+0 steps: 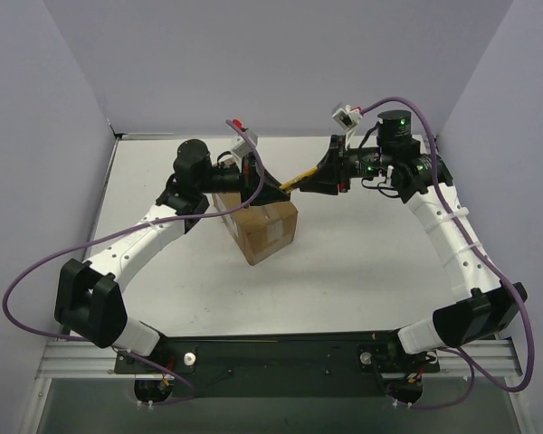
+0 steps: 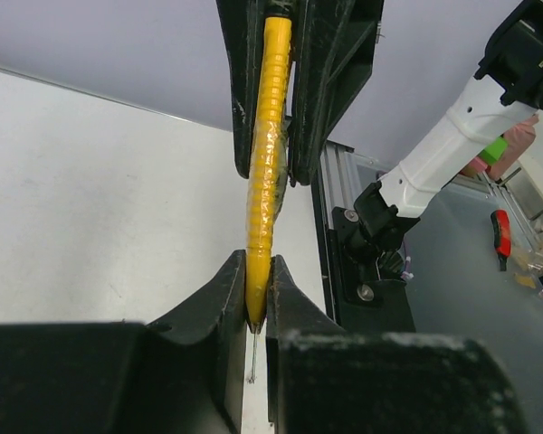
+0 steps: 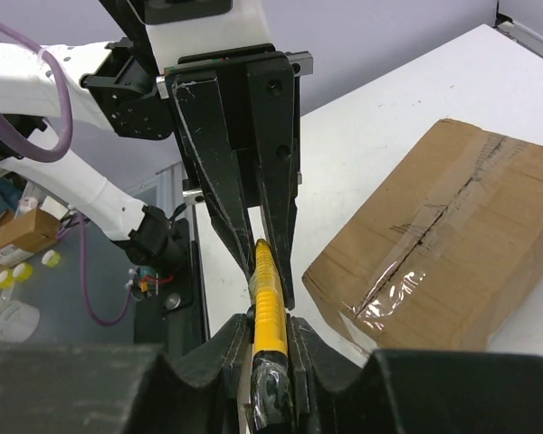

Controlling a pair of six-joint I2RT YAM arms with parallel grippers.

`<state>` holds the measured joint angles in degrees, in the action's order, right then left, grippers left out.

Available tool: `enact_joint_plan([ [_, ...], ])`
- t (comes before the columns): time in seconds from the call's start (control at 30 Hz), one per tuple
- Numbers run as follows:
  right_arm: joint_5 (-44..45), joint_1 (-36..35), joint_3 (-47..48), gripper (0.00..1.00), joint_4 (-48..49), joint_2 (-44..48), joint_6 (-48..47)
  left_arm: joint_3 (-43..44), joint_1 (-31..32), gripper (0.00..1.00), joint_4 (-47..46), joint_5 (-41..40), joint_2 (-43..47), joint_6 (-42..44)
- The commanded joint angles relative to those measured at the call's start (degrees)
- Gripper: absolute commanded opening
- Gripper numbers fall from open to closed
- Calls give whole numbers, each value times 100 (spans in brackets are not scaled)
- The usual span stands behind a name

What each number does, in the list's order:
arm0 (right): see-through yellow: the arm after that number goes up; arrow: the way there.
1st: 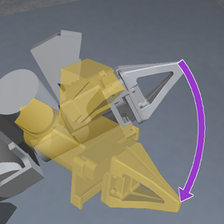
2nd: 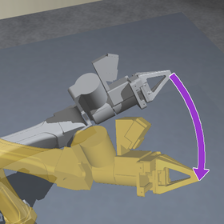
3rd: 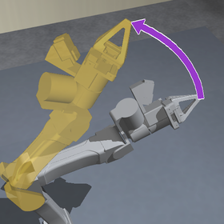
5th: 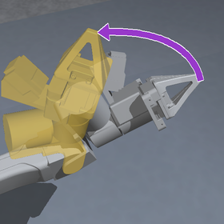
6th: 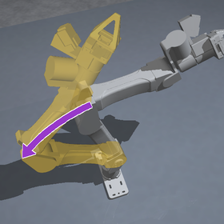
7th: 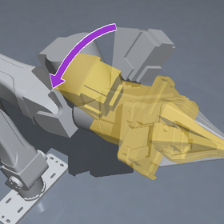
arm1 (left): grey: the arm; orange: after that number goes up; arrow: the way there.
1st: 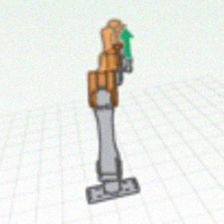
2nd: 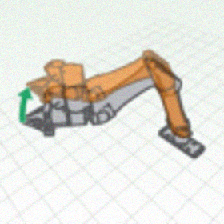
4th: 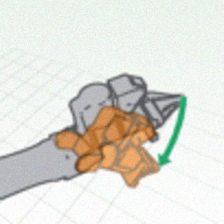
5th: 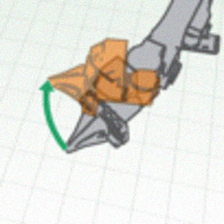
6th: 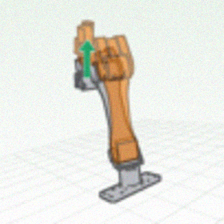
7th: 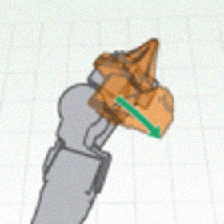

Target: Unpack the express box

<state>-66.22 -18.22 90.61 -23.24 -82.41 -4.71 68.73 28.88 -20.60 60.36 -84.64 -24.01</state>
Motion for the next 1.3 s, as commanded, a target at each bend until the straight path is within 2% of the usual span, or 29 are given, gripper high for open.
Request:
enact_joint_plan([
  [0.0,-190,11,273,0,357,-144,-21,386,38,10,29,134,-61,124],
  [0.07,-207,3,361,0,85,-213,-257,500,65,18,196,187,-105,282],
  [0.13,-216,2,615,0,-275,-310,-530,641,91,21,380,335,-166,405],
  [0.17,-173,-15,694,0,-555,-398,-731,755,108,20,407,388,-236,467],
  [0.2,-146,-24,791,0,-645,-425,-820,799,126,4,416,467,-263,511],
  [0.23,-111,-41,827,0,-725,-442,-891,843,135,0,416,581,-298,537],
  [0.33,56,-155,950,0,-787,-495,-1014,949,179,0,286,705,-413,529],
  [0.37,91,-191,993,3,-769,-530,-997,915,179,0,163,732,-439,364],
  [0.4,91,-200,1055,11,-743,-530,-945,827,170,0,-56,714,-448,153],
  [0.43,100,-200,1064,26,-673,-504,-918,739,153,0,-719,697,-448,-423],
  [0.5,118,-243,1021,35,-594,-460,-804,616,153,0,-1024,653,-439,-675],
  [0.53,118,-261,1003,36,-524,-425,-760,598,153,0,-1086,653,-448,-771],
  [0.67,100,-331,906,34,-374,-434,-522,615,109,0,-1244,749,-510,-1000],
  [0.83,118,-437,888,26,-216,-469,-382,589,82,0,-1499,741,-536,-1141],
  [0.87,109,-446,888,21,-189,-478,-355,580,82,0,-1491,741,-536,-1141],
  [0.9,91,-455,906,12,-172,-495,-338,580,74,0,-1508,732,-536,-1150],
  [1.0,161,-437,941,0,-172,-522,-338,545,56,0,-1282,627,-527,-1106],
  [1.03,223,-333,959,0,-163,-504,-320,528,30,0,-1080,496,-458,-749],
  [1.07,449,-271,1020,0,-172,-495,-146,449,-5,2,-878,468,-413,-537],
  [1.1,678,-192,1046,0,-163,-486,-22,396,-49,22,-414,407,-352,-326],
  [1.13,767,-113,1055,0,-154,-443,83,352,-102,35,-70,206,-186,164],
  [1.2,620,177,1047,0,-154,-399,216,229,-260,45,937,-32,43,685],
  [1.27,610,344,977,0,-154,-276,312,72,-392,48,1704,-373,421,1371],
])
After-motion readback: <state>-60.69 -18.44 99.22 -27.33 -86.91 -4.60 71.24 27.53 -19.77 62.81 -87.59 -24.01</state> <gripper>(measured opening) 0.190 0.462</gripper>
